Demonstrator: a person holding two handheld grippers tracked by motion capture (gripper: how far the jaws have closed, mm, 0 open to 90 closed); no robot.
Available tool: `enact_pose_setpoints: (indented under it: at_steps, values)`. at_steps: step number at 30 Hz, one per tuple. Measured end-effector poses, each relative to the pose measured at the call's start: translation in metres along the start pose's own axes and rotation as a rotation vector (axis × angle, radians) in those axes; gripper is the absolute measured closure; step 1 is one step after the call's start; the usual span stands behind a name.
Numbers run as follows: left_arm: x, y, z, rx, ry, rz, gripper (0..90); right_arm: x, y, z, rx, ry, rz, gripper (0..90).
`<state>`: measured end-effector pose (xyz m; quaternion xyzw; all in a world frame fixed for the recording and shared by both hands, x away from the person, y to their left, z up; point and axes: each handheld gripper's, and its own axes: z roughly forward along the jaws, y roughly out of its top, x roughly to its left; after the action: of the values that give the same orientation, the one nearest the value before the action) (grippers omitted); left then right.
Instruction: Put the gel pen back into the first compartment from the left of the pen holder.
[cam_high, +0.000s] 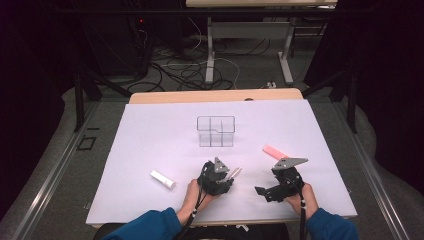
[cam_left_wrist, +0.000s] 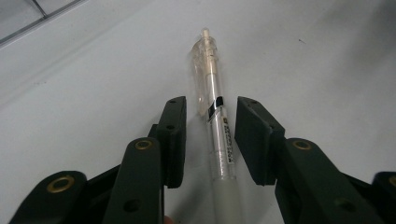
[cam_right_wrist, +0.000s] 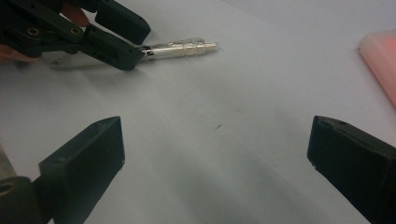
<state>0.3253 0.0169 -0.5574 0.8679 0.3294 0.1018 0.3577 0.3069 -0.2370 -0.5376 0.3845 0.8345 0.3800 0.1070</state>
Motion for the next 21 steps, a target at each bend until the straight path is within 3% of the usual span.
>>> enact_pose_setpoints:
  at_steps: [12,21]
  values:
    - [-0.0056,-0.0031,0.0005,-0.012,0.019,0.038,77.0,0.0004,-0.0002,0.0011,-0.008,0.011,-0.011,3.9]
    - [-0.0086,-0.0054,0.0009,-0.028,0.027,0.055,78.9,0.0012,0.0005,-0.0003,0.013,0.013,-0.005,4.1]
